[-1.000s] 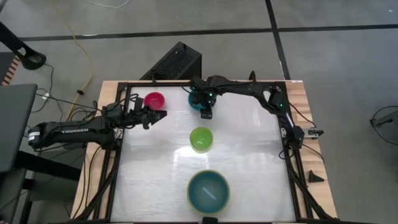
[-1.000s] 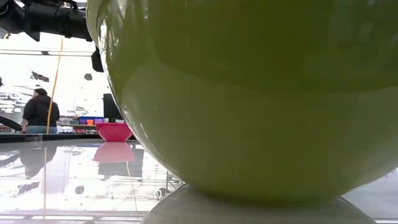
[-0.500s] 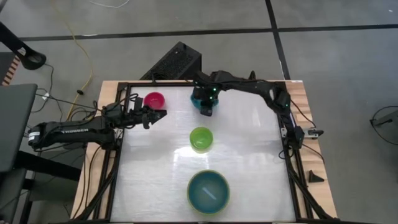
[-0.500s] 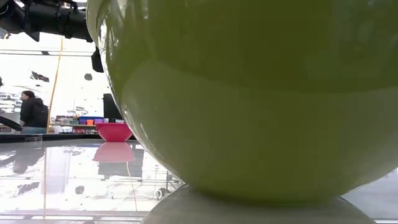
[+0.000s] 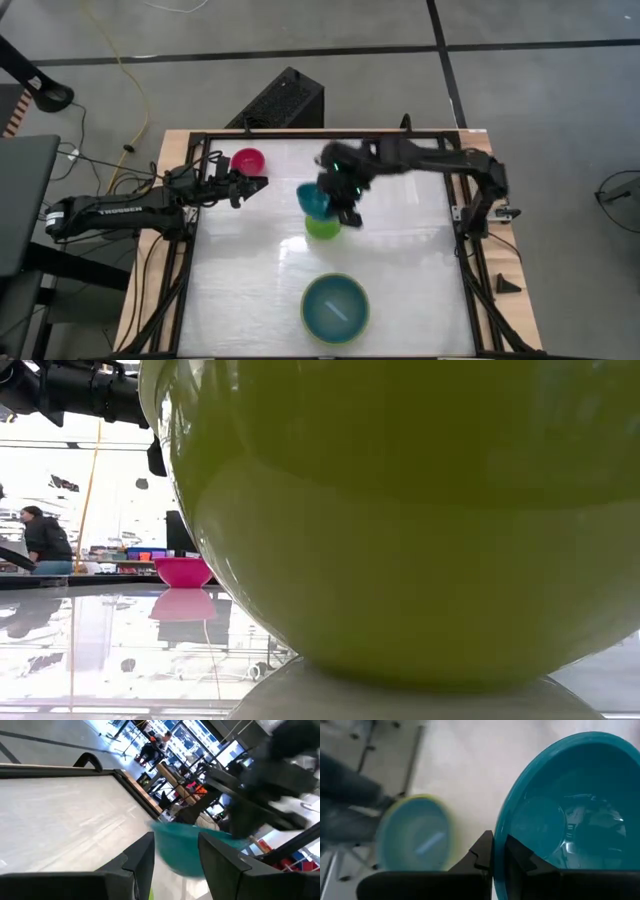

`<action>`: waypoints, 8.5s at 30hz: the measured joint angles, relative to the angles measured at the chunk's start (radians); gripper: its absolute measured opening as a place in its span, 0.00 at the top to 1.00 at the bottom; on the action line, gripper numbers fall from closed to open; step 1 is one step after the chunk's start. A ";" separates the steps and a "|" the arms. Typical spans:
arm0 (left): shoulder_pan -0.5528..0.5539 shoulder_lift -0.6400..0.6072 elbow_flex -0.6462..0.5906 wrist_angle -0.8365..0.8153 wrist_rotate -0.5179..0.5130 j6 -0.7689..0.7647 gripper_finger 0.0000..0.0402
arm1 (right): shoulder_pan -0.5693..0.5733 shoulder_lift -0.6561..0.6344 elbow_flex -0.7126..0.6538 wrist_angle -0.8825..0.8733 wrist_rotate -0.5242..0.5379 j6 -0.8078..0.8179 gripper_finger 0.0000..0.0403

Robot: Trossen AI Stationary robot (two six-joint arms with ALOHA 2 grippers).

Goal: Nest bowls inside each other
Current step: Stack the blue bowl into the light blue bowl, then stack the green bowl into the blue bowl, then stack the pink bowl into the green bowl

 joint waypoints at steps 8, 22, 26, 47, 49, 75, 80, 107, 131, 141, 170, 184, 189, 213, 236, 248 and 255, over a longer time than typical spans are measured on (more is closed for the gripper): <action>0.000 0.000 0.000 -0.003 -0.018 0.029 0.65 | 0.325 -0.038 0.000 0.085 0.076 0.248 0.89; 0.000 0.000 0.000 -0.017 -0.018 0.028 0.65 | 0.610 0.178 -0.001 0.233 0.242 0.464 0.89; 0.000 0.000 0.000 -0.034 -0.016 0.010 0.65 | 0.620 0.228 0.000 0.211 0.301 0.447 0.89; 0.000 0.000 0.000 -0.039 -0.011 -0.007 0.65 | 0.672 0.324 0.000 0.142 0.514 0.617 0.29; 0.000 0.000 0.000 -0.037 -0.011 -0.008 0.65 | 0.663 0.293 0.001 0.148 0.520 0.625 0.22; 0.000 0.000 0.000 -0.035 0.036 -0.069 0.65 | 0.174 0.219 0.000 0.072 0.333 0.257 0.30; 0.000 0.000 0.000 -0.035 0.033 -0.067 0.65 | 0.134 0.277 -0.002 0.048 0.267 0.212 0.30; 0.000 0.000 0.000 -0.032 0.029 -0.058 0.65 | 0.039 0.473 0.003 0.038 0.163 0.139 0.94; 0.000 0.000 0.000 -0.036 -0.018 -0.005 0.65 | 0.369 0.029 -0.001 -0.012 0.258 0.441 0.94; 0.002 0.000 0.000 -0.037 -0.038 0.011 0.65 | 0.601 0.095 0.000 0.132 0.262 0.587 0.94; 0.002 0.000 0.000 -0.038 -0.016 -0.054 0.65 | 0.608 0.362 -0.001 0.140 0.309 0.648 0.81; 0.002 0.000 0.000 -0.337 0.013 0.082 0.65 | 0.614 0.177 -0.001 0.175 0.459 0.751 0.39; 0.002 0.000 0.000 -0.500 -0.059 0.253 0.65 | 0.607 0.022 -0.001 0.146 0.676 0.812 0.37; 0.227 0.422 0.116 -0.428 -0.382 0.826 0.60 | 0.601 -0.359 0.000 -0.108 1.025 0.942 0.37; 0.408 0.938 0.536 -0.769 0.216 0.756 0.96 | 0.602 -0.389 0.000 -0.205 1.032 0.956 0.37; 0.057 0.661 0.542 -0.539 0.625 0.430 0.99 | 0.599 -0.406 0.000 -0.351 1.163 1.019 0.37; -0.247 0.601 0.542 -0.151 0.561 0.179 1.00 | 0.601 -0.408 0.000 -0.482 1.196 1.115 0.37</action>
